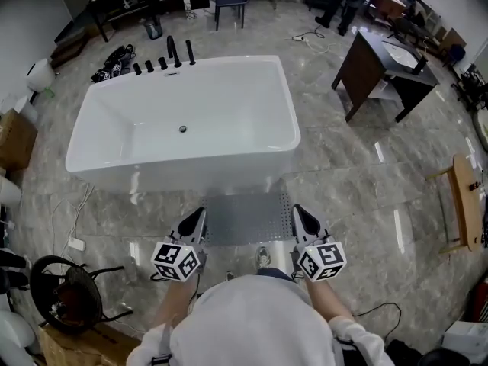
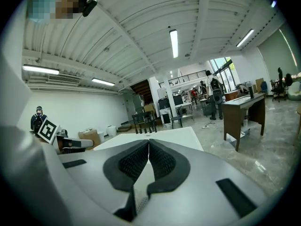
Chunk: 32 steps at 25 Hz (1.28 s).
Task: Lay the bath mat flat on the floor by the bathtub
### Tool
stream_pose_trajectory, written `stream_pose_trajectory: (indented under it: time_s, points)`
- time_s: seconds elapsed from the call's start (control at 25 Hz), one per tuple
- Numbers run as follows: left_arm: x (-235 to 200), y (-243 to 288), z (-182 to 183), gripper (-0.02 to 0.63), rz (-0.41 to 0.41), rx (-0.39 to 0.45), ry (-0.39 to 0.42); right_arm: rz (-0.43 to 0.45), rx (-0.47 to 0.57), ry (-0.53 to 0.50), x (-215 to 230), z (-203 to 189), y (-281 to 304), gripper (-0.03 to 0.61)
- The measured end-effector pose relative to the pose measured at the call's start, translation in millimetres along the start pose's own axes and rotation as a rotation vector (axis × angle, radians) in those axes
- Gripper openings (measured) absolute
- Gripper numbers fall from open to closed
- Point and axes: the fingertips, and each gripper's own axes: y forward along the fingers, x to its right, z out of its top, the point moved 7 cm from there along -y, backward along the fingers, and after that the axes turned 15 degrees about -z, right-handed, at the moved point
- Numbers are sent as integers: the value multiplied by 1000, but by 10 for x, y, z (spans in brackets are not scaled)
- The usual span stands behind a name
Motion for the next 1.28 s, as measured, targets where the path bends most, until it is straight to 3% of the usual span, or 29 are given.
stream_pose_trajectory:
  time_s: [0.24, 0.44, 1.28]
  points:
    - [84, -73, 97, 38, -13, 37, 44, -1, 32, -9, -7, 128, -51, 29]
    - [125, -38, 190, 38, -16, 21, 86, -10, 43, -3, 29, 215, -40, 29]
    - [117, -1, 248, 35, 17, -18, 83, -23, 5, -19, 83, 234, 33, 29]
